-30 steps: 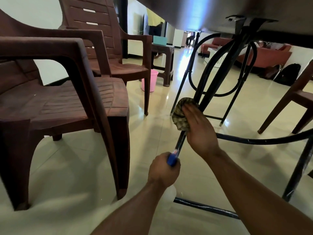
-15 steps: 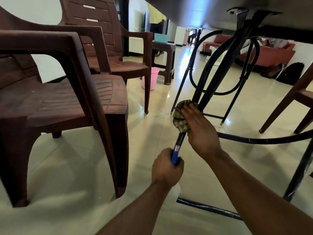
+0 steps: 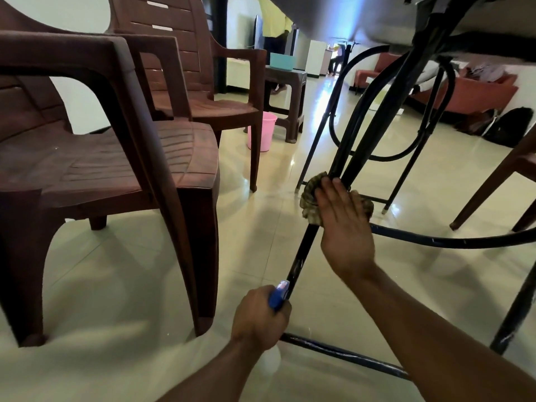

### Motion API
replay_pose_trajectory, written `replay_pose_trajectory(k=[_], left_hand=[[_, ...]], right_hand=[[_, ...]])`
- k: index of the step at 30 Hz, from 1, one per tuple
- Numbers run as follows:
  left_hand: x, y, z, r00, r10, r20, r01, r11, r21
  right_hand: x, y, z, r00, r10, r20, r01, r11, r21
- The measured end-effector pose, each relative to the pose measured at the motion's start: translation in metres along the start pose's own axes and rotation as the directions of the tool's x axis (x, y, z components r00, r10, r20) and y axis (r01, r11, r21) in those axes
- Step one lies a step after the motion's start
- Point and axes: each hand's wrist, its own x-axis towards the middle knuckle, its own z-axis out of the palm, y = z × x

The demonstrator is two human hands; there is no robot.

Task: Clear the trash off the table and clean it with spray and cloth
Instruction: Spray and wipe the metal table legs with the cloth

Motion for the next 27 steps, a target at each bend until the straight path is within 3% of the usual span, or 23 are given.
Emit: replay_pose_trajectory(k=[2,4,6,8,11,13,16,20,21,23,25,27], left_hand=[[0.0,0.004,0.005,1.0,-0.007,-0.027,0.006,1.0,-0.028],[-0.004,0.001,0.013,1.0,-0.006,-0.028,0.005,0.998,-0.055],[-0.011,-0.002,0.017,1.0,0.025,-0.018,-0.026,0.998,-0.063],[-0.014,-0.005,0.022,1.0,0.014,0.0,-0.014,0.997,-0.076],[-0.014,-0.002,0.028,1.0,0.008,-0.006,-0.009,0.993,-0.115],[-0.012,-0.001,0.029,1.0,0.0,0.001,0.0,0.993,-0.12],[-0.012,-0.005,0.029,0.999,-0.044,0.014,0.046,0.988,-0.148],[-0.012,-0.014,0.023,0.999,-0.054,-0.009,0.052,0.993,-0.107],[-0.013,-0.016,0.021,0.999,-0.051,-0.007,0.05,0.991,-0.121],[-0.016,-0.019,0.02,0.999,-0.041,-0.017,0.038,0.991,-0.128],[-0.018,-0.017,0.018,0.999,-0.026,-0.035,0.022,0.993,-0.12],[-0.017,-0.015,0.019,0.999,-0.033,-0.025,0.029,0.989,-0.146]], right_hand=[[-0.022,-0.005,0.014,0.989,-0.139,0.049,0.138,0.99,0.025],[-0.054,-0.013,0.03,0.93,-0.318,0.185,0.312,0.948,0.062],[-0.064,-0.016,0.03,0.875,-0.402,0.27,0.387,0.916,0.109],[-0.046,-0.011,0.023,0.885,-0.397,0.242,0.387,0.918,0.088],[0.006,0.003,-0.003,0.987,-0.147,0.065,0.148,0.989,-0.013],[0.02,0.003,-0.007,0.998,-0.057,0.016,0.058,0.996,-0.074],[-0.024,-0.009,0.019,0.987,-0.117,0.11,0.12,0.992,-0.027],[-0.057,-0.017,0.026,0.921,-0.329,0.21,0.347,0.936,-0.056],[-0.045,-0.016,0.019,0.945,-0.282,0.164,0.298,0.951,-0.081],[-0.011,-0.014,-0.002,0.998,-0.062,-0.006,0.062,0.995,-0.075],[0.025,-0.012,-0.024,0.987,0.11,-0.12,-0.116,0.992,-0.041],[0.052,-0.015,-0.042,0.973,0.204,-0.111,-0.211,0.976,-0.058]])
